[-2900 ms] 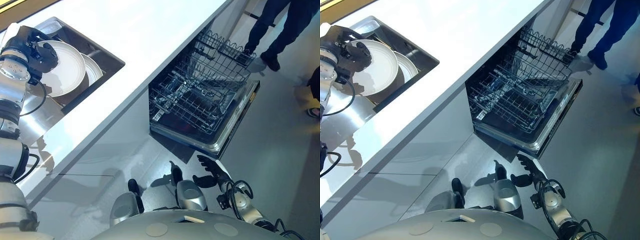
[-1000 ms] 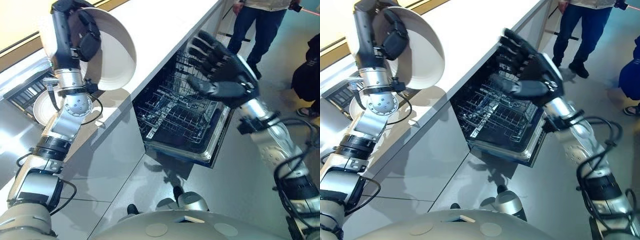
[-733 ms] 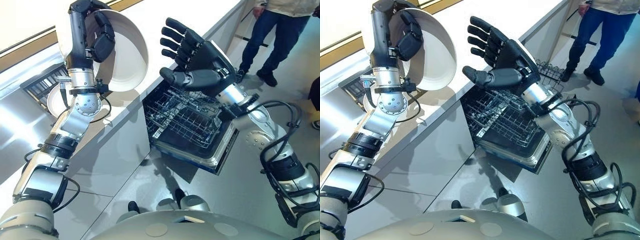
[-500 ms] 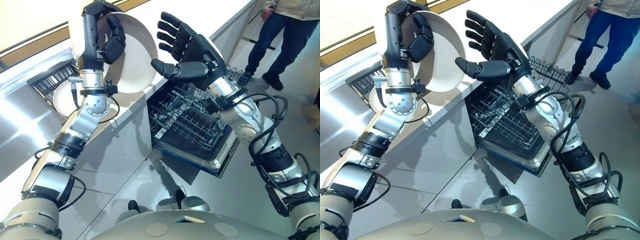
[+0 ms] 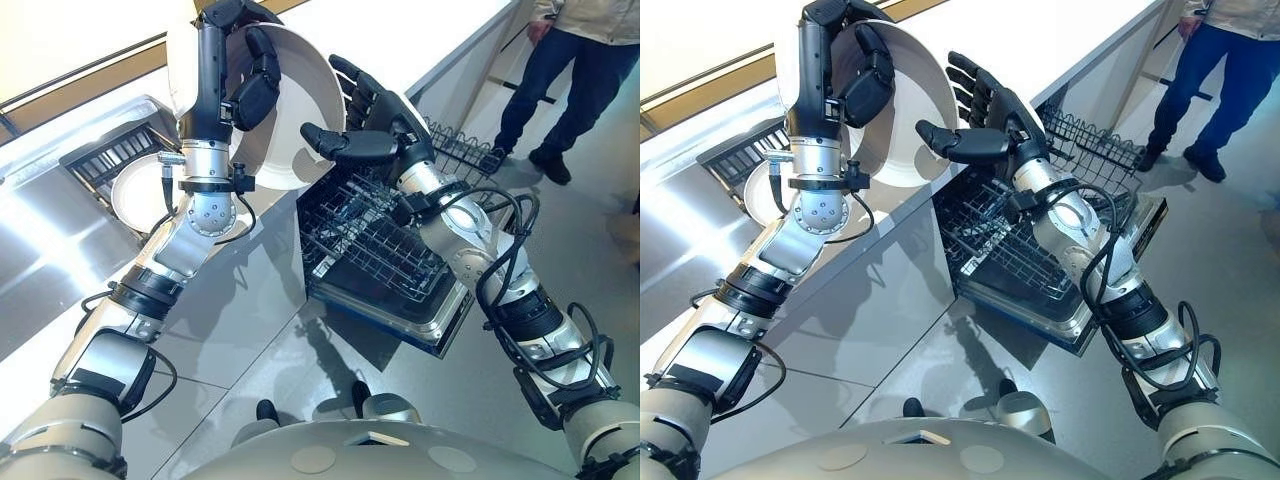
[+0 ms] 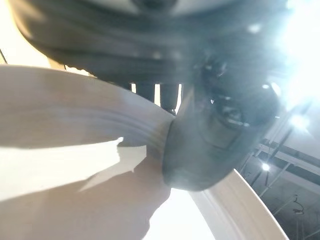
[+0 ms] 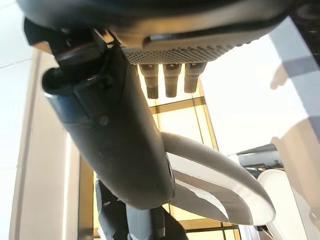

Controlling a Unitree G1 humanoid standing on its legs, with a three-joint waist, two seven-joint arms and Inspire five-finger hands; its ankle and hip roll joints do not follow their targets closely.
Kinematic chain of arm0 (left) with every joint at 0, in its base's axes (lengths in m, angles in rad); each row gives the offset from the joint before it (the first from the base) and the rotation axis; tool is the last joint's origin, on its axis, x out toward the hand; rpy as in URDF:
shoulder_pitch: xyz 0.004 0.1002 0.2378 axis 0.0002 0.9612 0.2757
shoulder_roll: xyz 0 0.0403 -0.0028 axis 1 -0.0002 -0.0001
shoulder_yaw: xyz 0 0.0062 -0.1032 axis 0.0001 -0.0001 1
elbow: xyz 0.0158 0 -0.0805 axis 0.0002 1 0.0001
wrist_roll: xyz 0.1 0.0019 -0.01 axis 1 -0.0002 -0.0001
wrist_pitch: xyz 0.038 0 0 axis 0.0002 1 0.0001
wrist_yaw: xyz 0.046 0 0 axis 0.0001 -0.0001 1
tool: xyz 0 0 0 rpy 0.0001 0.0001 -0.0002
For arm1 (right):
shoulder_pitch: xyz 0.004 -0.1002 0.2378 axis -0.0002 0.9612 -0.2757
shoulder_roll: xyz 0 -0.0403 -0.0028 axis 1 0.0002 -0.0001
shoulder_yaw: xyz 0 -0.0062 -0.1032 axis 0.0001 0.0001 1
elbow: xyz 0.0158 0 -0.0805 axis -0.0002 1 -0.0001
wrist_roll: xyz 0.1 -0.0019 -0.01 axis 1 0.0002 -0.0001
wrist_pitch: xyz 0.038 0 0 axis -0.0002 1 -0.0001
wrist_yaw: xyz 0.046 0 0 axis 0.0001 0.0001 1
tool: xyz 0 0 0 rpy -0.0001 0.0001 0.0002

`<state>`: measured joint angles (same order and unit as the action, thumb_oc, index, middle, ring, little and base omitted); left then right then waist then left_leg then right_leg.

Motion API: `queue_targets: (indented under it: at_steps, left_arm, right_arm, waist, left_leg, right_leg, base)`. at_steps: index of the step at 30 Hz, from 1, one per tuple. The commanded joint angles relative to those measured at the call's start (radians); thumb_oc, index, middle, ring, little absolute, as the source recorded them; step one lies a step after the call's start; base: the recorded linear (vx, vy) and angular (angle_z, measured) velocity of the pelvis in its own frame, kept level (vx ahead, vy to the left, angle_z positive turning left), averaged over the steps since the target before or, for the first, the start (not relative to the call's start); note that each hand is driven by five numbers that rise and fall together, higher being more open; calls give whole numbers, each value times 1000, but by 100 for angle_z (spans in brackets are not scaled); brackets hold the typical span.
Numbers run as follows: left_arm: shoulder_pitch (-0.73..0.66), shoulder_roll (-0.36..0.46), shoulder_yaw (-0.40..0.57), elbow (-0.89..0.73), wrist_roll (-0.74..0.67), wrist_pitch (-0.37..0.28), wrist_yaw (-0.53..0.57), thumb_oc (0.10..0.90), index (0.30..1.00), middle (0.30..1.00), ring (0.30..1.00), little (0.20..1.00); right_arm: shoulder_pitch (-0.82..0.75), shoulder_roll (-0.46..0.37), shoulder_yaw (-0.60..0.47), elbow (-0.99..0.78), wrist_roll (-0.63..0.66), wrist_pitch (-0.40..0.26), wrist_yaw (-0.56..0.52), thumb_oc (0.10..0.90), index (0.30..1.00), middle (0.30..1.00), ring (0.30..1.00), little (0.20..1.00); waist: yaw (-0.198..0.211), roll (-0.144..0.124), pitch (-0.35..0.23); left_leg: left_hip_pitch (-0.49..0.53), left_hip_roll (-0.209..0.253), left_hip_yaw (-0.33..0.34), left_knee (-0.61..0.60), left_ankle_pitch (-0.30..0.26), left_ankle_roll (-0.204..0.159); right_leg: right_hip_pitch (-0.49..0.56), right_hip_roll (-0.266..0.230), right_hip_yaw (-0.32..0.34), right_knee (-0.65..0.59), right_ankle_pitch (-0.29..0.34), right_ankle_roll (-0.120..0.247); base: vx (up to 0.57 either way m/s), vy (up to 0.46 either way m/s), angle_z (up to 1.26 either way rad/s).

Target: Pick up plates and place into dishwasher.

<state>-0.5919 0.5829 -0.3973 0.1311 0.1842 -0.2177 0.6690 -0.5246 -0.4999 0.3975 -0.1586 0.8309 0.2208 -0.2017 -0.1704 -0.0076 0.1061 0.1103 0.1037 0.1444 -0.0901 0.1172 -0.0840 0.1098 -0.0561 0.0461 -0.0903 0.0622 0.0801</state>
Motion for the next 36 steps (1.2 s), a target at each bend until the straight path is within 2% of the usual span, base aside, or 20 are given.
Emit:
queue_targets:
  at_steps: [1, 2, 3, 4, 5, 6, 15, 23, 27, 29, 30, 31, 33, 36]
  left_arm:
    - [-182, -2, -48, -141, 35, -79, 5, 100, 300, 300, 300, 200]
    - [-181, -5, -55, -150, 29, -79, -5, 100, 300, 300, 300, 200]
    - [-181, -6, -61, -154, 28, -80, -12, 100, 300, 300, 300, 200]
    - [-181, -6, -63, -154, 28, -81, -14, 100, 300, 300, 300, 200]
    - [-176, -8, -69, -167, 25, -82, -29, 100, 300, 300, 300, 200]
    - [-173, -10, -76, -173, 13, -86, -46, 100, 300, 300, 300, 200]
    - [-125, -40, -112, -178, -41, -111, -126, 100, 300, 300, 300, 200]
    - [-45, -83, -137, -139, -95, -119, -193, 100, 300, 300, 300, 200]
    - [-13, -101, -142, -126, -106, -102, -200, 100, 300, 300, 300, 200]
    - [14, -109, -141, -113, -137, -72, -216, 100, 300, 300, 300, 200]
    - [30, -111, -138, -104, -193, -42, -242, 347, 512, 512, 512, 447]
    - [43, -114, -134, -95, -232, -27, -259, 800, 900, 900, 900, 900]
    - [71, -127, -127, -68, -353, 9, -326, 800, 900, 900, 900, 900]
    - [108, -141, -100, -44, -488, 11, -365, 800, 900, 900, 900, 900]
  right_arm:
    - [-154, 71, 7, 0, 39, -68, -30, 800, 900, 900, 900, 900]
    - [-157, 75, 10, 3, 44, -70, -38, 800, 900, 900, 900, 900]
    - [-160, 79, 11, 5, 57, -67, -45, 646, 768, 768, 768, 746]
    - [-161, 81, 11, 6, 61, -66, -49, 613, 740, 740, 740, 713]
    - [-161, 87, 14, 8, 69, -66, -56, 473, 620, 620, 620, 573]
    - [-161, 90, 17, 11, 98, -63, -56, 100, 300, 300, 300, 200]
    - [-139, 115, 18, 7, 120, -79, -72, 100, 300, 300, 300, 200]
    - [-127, 127, 0, 14, 108, -136, -104, 100, 300, 300, 300, 200]
    - [-117, 136, -14, 6, 59, -175, -132, 100, 300, 300, 300, 200]
    - [-111, 140, -27, -5, 21, -200, -148, 100, 300, 300, 300, 200]
    - [-112, 136, -37, -12, 11, -211, -159, 100, 300, 300, 300, 200]
    - [-114, 133, -45, -16, 1, -215, -166, 100, 300, 300, 300, 200]
    - [-120, 125, -60, -17, -36, -226, -183, 100, 300, 300, 300, 200]
    - [-135, 93, -86, -12, -126, -239, -219, 100, 300, 300, 300, 200]
  waist:
    - [30, -17, -78]
    - [32, -17, -77]
    - [34, -18, -77]
    - [34, -18, -77]
    - [37, -19, -77]
    - [39, -19, -77]
    - [46, -21, -72]
    - [55, -19, -66]
    - [57, -16, -65]
    - [60, -11, -62]
    - [62, -9, -61]
    - [63, -8, -60]
    - [66, -5, -58]
    - [71, -3, -58]
  left_leg:
    - [38, -76, 17, 13, -130, 59]
    - [38, -77, 14, 13, -131, 59]
    - [37, -77, 12, 13, -131, 59]
    - [37, -77, 12, 13, -131, 59]
    - [36, -78, 9, 14, -131, 60]
    - [36, -78, 8, 13, -131, 60]
    - [33, -76, 4, 16, -130, 64]
    - [33, -79, 1, 18, -130, 67]
    - [33, -79, 0, 18, -130, 68]
    - [32, -78, 1, 19, -129, 68]
    - [31, -78, 1, 22, -129, 68]
    - [31, -77, 1, 23, -129, 68]
    - [29, -76, 0, 29, -129, 68]
    - [26, -75, -8, 37, -132, 66]
  right_leg:
    - [-30, 69, -62, 79, -67, -3]
    - [-29, 69, -62, 78, -66, -3]
    - [-29, 69, -63, 77, -65, -2]
    - [-29, 69, -63, 77, -64, -2]
    - [-30, 69, -63, 76, -64, -1]
    - [-30, 69, -62, 76, -63, -1]
    - [-29, 69, -60, 74, -61, 0]
    - [-26, 65, -60, 57, -50, 3]
    - [-25, 65, -61, 54, -50, 2]
    - [-25, 64, -63, 55, -51, 1]
    - [-25, 64, -65, 57, -53, 0]
    - [-24, 63, -66, 59, -55, 0]
    - [-24, 64, -67, 65, -60, -2]
    - [-24, 64, -68, 72, -66, -5]
  base:
    - [36, -12, 2]
    - [40, -14, 2]
    - [0, 0, 0]
    - [0, 0, 0]
    - [36, -17, 0]
    - [38, -18, 0]
    - [0, 0, 0]
    - [0, 0, 0]
    - [15, -8, -1]
    - [0, 0, 0]
    - [0, 0, 0]
    - [0, 0, 0]
    - [0, 0, 0]
    - [0, 0, 0]
